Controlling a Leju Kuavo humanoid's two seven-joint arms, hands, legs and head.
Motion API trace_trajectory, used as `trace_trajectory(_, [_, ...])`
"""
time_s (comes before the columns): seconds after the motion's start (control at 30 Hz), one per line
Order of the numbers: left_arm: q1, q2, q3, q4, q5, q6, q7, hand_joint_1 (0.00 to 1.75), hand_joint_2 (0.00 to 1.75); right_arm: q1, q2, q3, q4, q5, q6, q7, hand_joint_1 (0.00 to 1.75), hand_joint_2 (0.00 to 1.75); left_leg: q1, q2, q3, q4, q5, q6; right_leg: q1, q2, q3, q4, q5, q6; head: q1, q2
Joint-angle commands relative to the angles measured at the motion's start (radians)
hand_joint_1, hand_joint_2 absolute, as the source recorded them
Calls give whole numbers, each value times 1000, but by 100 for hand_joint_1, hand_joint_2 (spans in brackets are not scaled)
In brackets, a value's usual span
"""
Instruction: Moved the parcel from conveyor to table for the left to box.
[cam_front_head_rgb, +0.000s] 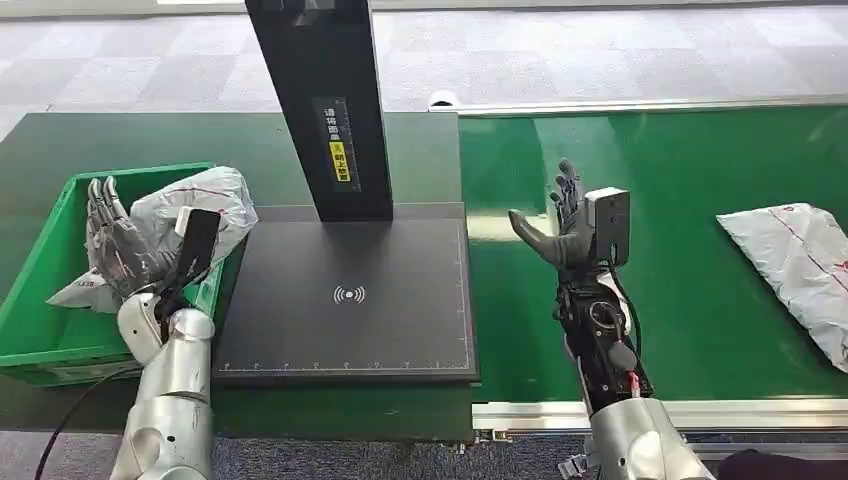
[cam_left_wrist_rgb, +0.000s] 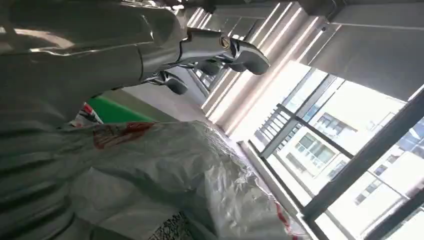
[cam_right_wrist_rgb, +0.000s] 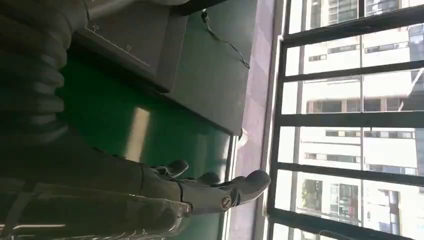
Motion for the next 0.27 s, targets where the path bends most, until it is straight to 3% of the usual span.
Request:
trace_trajectory(0.03, [2, -113, 14, -25, 337, 15, -292, 0, 0, -37, 0, 15, 37, -23, 32, 5, 0, 175, 0, -1, 2, -1, 0, 0, 0, -3, 2, -1, -1, 1, 0, 0])
trace_trajectory(0.2, [111, -150, -146, -316, 511, 15, -326, 0, 0, -48, 8, 31, 52, -22, 51, 9, 0, 175, 0, 2, 1, 1, -2, 0, 0, 0, 1, 0, -1, 1, 0, 0])
trace_trajectory(0.27, [141, -150, -199, -399, 575, 15, -326, 0, 0, -57, 12, 27, 67, -54, 113, 24, 0, 175, 0, 3, 0, 0, -1, 0, 0, 1, 0, 0, 0, 1, 0, 0])
